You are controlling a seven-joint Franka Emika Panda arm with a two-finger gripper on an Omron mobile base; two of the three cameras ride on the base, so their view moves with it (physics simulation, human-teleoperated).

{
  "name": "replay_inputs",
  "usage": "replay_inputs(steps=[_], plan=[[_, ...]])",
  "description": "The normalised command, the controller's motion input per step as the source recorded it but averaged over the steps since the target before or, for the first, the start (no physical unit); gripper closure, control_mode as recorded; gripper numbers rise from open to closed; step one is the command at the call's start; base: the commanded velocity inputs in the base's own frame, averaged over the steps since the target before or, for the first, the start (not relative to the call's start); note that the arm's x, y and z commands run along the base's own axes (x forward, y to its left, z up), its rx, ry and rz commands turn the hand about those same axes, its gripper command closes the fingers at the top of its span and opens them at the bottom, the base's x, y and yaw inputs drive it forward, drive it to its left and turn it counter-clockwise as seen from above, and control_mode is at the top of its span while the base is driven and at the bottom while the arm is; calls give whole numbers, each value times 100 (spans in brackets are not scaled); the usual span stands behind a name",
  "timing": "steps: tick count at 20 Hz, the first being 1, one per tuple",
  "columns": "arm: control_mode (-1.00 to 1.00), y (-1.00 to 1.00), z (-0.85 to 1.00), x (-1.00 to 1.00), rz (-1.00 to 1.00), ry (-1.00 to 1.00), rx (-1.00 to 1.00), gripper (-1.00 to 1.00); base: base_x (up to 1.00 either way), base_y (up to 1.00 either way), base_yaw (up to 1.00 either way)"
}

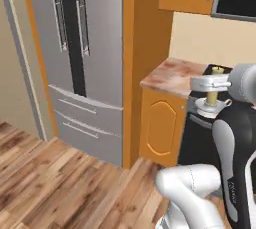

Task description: Get the candle and the beer from the cabinet and move them to the dining counter.

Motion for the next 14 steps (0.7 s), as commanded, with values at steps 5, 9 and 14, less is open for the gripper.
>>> replay_inputs(steps=[5, 9, 14], plan=[[100, 0, 0, 0, 0, 0, 0, 100, -16, 65, 91], [100, 0, 0, 0, 0, 0, 0, 100, 0, 68, 79], [100, 0, 0, 0, 0, 0, 0, 100, 41, 21, 45]])
